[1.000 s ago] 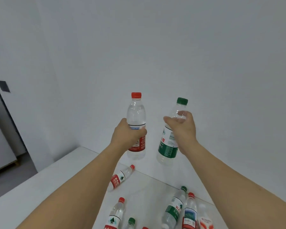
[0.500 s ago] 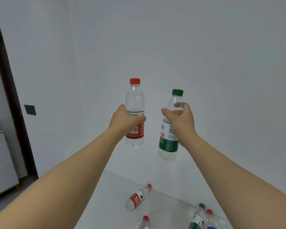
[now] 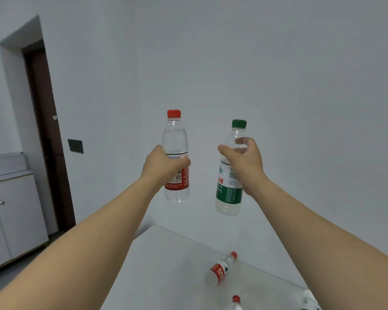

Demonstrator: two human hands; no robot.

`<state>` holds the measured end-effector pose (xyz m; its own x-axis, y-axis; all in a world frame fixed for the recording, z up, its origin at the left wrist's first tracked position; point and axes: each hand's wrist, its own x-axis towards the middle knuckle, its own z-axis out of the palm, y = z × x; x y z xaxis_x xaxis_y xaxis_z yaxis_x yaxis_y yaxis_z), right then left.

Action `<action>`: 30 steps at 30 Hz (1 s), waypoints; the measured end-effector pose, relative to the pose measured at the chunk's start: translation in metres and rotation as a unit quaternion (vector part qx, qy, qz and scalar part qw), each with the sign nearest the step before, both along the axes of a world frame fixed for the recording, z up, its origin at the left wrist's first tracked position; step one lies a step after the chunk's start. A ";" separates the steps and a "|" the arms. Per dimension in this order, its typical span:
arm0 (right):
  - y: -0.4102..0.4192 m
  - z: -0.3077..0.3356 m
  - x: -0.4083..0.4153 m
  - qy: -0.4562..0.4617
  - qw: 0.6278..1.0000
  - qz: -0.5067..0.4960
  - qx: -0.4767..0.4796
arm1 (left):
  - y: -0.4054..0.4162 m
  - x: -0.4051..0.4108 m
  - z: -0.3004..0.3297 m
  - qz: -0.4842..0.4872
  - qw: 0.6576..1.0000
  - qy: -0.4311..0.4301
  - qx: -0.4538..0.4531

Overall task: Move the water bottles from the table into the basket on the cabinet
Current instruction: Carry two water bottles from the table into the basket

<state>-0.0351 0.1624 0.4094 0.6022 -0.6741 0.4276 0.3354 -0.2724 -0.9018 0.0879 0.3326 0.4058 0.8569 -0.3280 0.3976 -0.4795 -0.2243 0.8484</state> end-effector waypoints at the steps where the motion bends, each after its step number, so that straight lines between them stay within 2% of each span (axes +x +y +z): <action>1: 0.010 0.001 0.010 -0.001 1.000 0.003 0.001 | 0.012 0.011 0.001 0.005 1.000 -0.001 0.002; 14: 0.146 -0.004 0.193 -0.002 1.000 0.009 0.019 | 0.152 0.191 0.014 -0.007 0.999 -0.021 0.024; 24: 0.203 -0.013 0.323 0.012 0.999 0.048 0.008 | 0.210 0.306 -0.012 0.016 1.000 0.005 0.015; 30: 0.264 -0.019 0.417 0.004 0.998 0.056 0.013 | 0.275 0.393 -0.017 0.017 1.000 -0.006 0.017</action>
<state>0.3821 0.4261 0.3904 0.6779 -0.6130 0.4059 0.3561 -0.2094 -0.9107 0.4811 0.6072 0.3892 0.8632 -0.3124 0.3967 -0.4809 -0.2691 0.8344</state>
